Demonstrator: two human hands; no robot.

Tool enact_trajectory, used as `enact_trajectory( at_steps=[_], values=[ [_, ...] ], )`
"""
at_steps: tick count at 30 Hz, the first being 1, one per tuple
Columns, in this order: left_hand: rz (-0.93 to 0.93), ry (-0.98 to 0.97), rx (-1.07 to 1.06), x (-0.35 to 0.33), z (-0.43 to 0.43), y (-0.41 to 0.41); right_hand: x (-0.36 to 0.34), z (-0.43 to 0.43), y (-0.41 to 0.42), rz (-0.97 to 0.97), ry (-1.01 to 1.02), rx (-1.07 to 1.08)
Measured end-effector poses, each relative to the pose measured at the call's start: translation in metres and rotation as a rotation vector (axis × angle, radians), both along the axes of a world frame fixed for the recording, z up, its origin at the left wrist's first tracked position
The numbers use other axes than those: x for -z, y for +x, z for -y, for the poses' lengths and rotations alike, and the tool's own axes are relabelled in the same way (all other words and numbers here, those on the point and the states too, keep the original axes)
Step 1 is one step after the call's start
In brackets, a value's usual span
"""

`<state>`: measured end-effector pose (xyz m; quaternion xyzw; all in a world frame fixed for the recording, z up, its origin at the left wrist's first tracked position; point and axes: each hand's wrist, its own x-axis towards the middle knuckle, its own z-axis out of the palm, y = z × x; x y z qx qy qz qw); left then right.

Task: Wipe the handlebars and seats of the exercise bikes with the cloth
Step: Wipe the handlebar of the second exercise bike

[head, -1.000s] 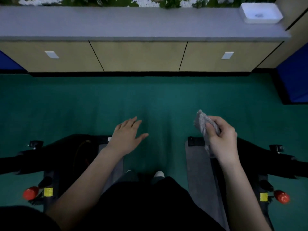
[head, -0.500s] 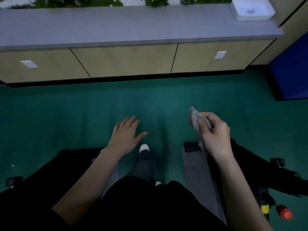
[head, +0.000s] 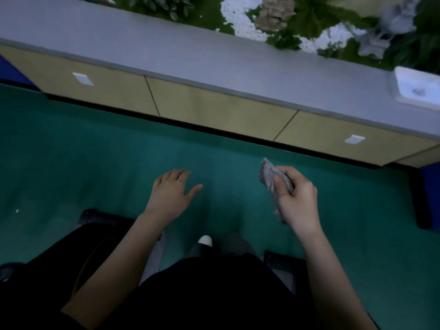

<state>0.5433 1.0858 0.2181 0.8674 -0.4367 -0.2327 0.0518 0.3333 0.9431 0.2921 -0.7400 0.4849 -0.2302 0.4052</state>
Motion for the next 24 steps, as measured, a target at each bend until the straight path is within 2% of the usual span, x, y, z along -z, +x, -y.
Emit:
enact_trajectory(
  at_steps=[10, 18, 24],
  values=[
    [-0.011, 0.003, -0.352, 0.003, 0.039, 0.071, 0.010, 0.105, 0.124, 0.023, 0.022, -0.346],
    [0.030, -0.047, -0.488, -0.014, 0.108, 0.120, 0.006, 0.212, 0.200, 0.038, 0.057, -0.483],
    [0.027, -0.039, -0.603, -0.018, 0.115, 0.161, 0.005, 0.236, 0.277, 0.001, 0.025, -0.600]
  ],
)
